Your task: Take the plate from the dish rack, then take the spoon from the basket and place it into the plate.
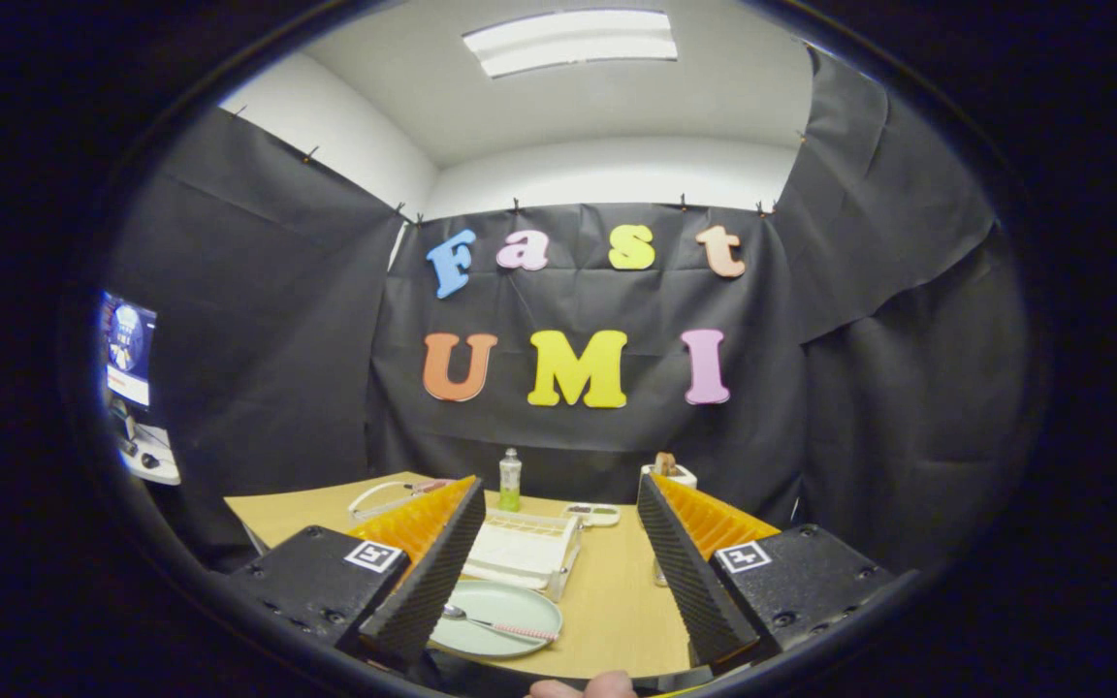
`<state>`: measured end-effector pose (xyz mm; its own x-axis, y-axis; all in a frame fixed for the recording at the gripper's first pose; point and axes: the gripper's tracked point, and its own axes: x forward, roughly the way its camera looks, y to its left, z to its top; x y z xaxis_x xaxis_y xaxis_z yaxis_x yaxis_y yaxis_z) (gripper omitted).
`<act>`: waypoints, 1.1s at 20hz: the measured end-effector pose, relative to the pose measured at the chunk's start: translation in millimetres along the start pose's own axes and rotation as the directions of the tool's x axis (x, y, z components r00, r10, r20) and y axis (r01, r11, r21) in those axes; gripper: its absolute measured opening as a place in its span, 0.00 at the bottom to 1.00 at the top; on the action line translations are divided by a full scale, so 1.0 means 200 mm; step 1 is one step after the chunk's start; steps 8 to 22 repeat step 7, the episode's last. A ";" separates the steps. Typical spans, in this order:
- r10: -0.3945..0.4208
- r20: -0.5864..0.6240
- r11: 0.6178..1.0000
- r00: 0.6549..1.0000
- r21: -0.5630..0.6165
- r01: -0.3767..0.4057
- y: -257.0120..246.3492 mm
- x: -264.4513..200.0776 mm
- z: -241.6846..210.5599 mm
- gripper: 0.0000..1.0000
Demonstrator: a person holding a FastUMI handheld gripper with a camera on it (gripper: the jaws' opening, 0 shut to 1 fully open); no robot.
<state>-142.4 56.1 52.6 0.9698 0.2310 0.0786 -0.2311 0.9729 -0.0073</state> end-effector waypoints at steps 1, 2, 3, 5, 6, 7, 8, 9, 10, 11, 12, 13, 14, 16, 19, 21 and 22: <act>-0.013 -0.018 1.000 1.000 -0.009 0.013 -0.02 0.00 -0.03 1.00; -0.008 -0.034 1.000 0.999 -0.013 0.008 -0.02 0.01 -0.06 1.00; 0.000 -0.046 1.000 0.999 -0.006 0.000 0.00 0.02 -0.07 1.00; 0.026 -0.073 1.000 0.997 0.005 -0.026 0.01 0.02 -0.10 1.00; 0.021 -0.070 1.000 0.997 0.013 -0.020 -0.01 0.03 -0.09 1.00; 0.006 -0.062 1.000 0.998 0.022 -0.005 -0.03 0.03 -0.08 1.00; 0.006 -0.062 1.000 0.998 0.022 -0.005 -0.03 0.03 -0.08 1.00; 0.006 -0.062 1.000 0.998 0.022 -0.005 -0.03 0.03 -0.08 1.00; 0.006 -0.062 1.000 0.998 0.022 -0.005 -0.03 0.03 -0.08 1.00; 0.006 -0.062 1.000 0.998 0.022 -0.005 -0.03 0.03 -0.08 1.00; 0.006 -0.062 1.000 0.998 0.022 -0.005 -0.03 0.03 -0.08 1.00; 0.006 -0.062 1.000 0.998 0.022 -0.005 -0.03 0.03 -0.08 1.00; 0.006 -0.062 1.000 0.998 0.022 -0.005 -0.03 0.03 -0.08 1.00; 0.006 -0.062 1.000 0.998 0.022 -0.005 -0.03 0.03 -0.08 1.00; 0.006 -0.062 1.000 0.998 0.022 -0.005 -0.03 0.03 -0.08 1.00; 0.006 -0.062 1.000 0.998 0.022 -0.005 -0.03 0.03 -0.08 1.00; 0.006 -0.062 1.000 0.998 0.022 -0.005 -0.03 0.03 -0.08 1.00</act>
